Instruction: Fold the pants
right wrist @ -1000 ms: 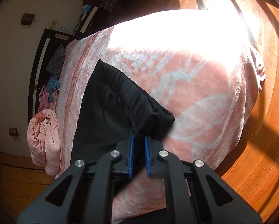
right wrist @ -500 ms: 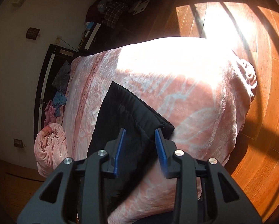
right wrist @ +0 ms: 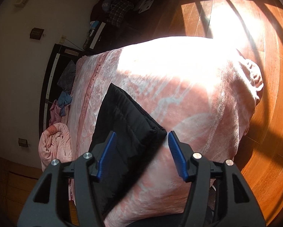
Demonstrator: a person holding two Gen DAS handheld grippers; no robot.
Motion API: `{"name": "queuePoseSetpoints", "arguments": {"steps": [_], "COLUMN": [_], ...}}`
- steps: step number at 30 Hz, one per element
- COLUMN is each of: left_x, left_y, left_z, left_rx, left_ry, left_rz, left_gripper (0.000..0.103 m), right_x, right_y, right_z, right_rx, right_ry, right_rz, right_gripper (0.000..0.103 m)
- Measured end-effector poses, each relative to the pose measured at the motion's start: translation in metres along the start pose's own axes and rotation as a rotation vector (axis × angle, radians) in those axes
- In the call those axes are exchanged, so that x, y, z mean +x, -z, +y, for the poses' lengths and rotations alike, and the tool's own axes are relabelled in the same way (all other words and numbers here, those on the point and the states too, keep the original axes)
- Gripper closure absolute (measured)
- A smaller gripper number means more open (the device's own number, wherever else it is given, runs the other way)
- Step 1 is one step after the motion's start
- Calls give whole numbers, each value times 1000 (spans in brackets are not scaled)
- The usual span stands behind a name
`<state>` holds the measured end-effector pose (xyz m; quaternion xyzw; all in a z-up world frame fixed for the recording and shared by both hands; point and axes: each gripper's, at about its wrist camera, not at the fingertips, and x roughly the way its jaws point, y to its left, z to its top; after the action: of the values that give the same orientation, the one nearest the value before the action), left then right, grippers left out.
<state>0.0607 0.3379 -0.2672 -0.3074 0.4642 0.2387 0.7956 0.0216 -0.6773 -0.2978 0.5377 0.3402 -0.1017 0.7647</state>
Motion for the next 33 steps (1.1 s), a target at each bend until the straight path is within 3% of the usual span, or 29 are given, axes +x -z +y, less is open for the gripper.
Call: {"name": "queuePoseSetpoints", "arguments": {"steps": [4, 7, 14, 22, 25, 28, 33], "left_x": [-7, -8, 7, 10, 9, 11, 13], "left_y": [4, 8, 15, 28, 32, 34, 37], "left_z": [-2, -12, -32, -45, -48, -52, -54], "left_rx": [-11, 2, 3, -38, -46, -41, -37], "left_ry": [109, 138, 81, -22, -44, -49, -50], "left_rz": [-11, -24, -18, -127, -179, -188, -198], "left_gripper": [22, 16, 15, 15, 15, 15, 15], "right_x": [14, 27, 39, 52, 53, 51, 38], "right_y": [1, 3, 1, 6, 5, 4, 3], "right_z": [-6, -9, -6, -1, -3, 1, 30], "right_rx": [31, 48, 48, 1, 17, -3, -89], "right_ry": [-41, -56, -119, -177, -178, -178, -150], "right_rz": [33, 52, 59, 80, 75, 93, 70], "right_gripper": [38, 38, 33, 33, 44, 70, 81]}}
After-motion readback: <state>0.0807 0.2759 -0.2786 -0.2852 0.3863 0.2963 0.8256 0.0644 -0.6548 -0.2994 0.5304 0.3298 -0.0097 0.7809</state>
